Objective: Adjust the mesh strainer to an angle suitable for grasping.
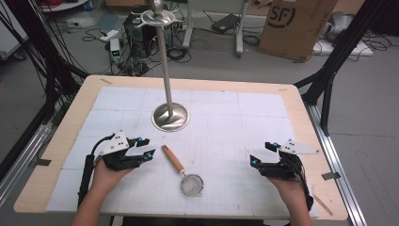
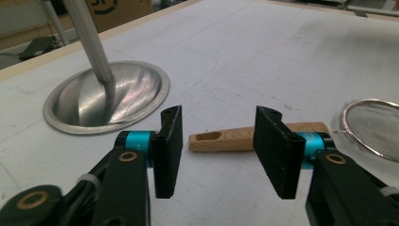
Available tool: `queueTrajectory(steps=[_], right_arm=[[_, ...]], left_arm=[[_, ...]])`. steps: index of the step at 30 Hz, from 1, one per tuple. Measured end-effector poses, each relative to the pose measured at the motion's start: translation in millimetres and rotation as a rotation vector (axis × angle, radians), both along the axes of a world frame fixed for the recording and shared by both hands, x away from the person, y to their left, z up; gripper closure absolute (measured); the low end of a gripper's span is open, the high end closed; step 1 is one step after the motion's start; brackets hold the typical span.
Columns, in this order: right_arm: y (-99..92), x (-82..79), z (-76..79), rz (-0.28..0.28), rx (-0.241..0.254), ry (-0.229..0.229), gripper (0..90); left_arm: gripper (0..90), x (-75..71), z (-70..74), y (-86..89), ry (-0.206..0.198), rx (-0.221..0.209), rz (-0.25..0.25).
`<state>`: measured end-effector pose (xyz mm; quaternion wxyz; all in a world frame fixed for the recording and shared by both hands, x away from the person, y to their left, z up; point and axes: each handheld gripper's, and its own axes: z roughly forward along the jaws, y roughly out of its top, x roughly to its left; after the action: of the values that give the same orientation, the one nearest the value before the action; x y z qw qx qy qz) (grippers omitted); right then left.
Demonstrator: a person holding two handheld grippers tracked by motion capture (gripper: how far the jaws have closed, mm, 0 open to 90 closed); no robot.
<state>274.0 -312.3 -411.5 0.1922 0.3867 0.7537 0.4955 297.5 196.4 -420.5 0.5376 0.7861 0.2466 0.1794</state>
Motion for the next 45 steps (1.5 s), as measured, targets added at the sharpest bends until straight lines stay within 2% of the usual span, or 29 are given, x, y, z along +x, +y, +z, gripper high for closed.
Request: queueTrajectory(steps=[3, 9, 11, 14, 18, 21, 23, 27, 31, 36, 41, 45], right_arm=[[0.4, 0.4, -0.9, 0.003, -0.001, 0.008, 14.6], [2.5, 0.5, 1.2, 0.011, -0.001, 0.002, 14.6], [2.6, -0.1, 2.1, 0.013, 0.0, 0.0, 14.6], [2.2, -0.6, 2.9, 0.012, 0.001, -0.003, 14.6], [1.9, -0.8, 2.8, 0.01, 0.002, -0.001, 14.6], [2.2, -0.6, 1.7, 0.013, 0.001, 0.003, 14.6], [2.1, -0.7, 1.6, 0.013, 0.0, 0.003, 14.6], [1.5, -0.7, 1.7, 0.013, 0.003, 0.006, 14.6], [2.7, -0.4, 0.8, 0.014, 0.0, 0.011, 14.6], [4.4, -1.1, 0.6, 0.023, -0.005, 0.018, 14.6], [3.5, -2.0, 2.5, 0.022, -0.001, 0.008, 14.6], [3.1, -1.6, 0.9, 0.021, -0.004, 0.016, 14.6]], left_arm=[[62.2, -0.1, -1.3, -7.2, -0.001, 0.006, 0.007], [72.6, 4.5, -0.9, -19.9, -0.019, 0.054, -0.001], [75.6, 6.9, -0.4, -23.3, -0.013, 0.088, 0.033], [80.6, 11.2, 0.0, -27.0, -0.001, 0.09, 0.053], [85.4, 17.5, 3.2, -36.1, 0.006, 0.147, 0.032], [88.3, 22.5, 6.0, -44.1, 0.007, 0.158, 0.021], [89.0, 24.0, 7.1, -47.8, 0.011, 0.164, 0.016], [89.6, 28.8, 10.7, -64.9, -0.002, 0.19, -0.026], [89.6, 34.2, 7.4, -79.1, 0.01, 0.234, -0.06], [89.6, 41.0, -2.8, -84.9, 0.043, 0.258, -0.043], [89.6, 47.0, -10.1, -84.7, 0.069, 0.291, -0.03], [89.6, 48.8, -14.7, -82.7, 0.087, 0.299, -0.015]])
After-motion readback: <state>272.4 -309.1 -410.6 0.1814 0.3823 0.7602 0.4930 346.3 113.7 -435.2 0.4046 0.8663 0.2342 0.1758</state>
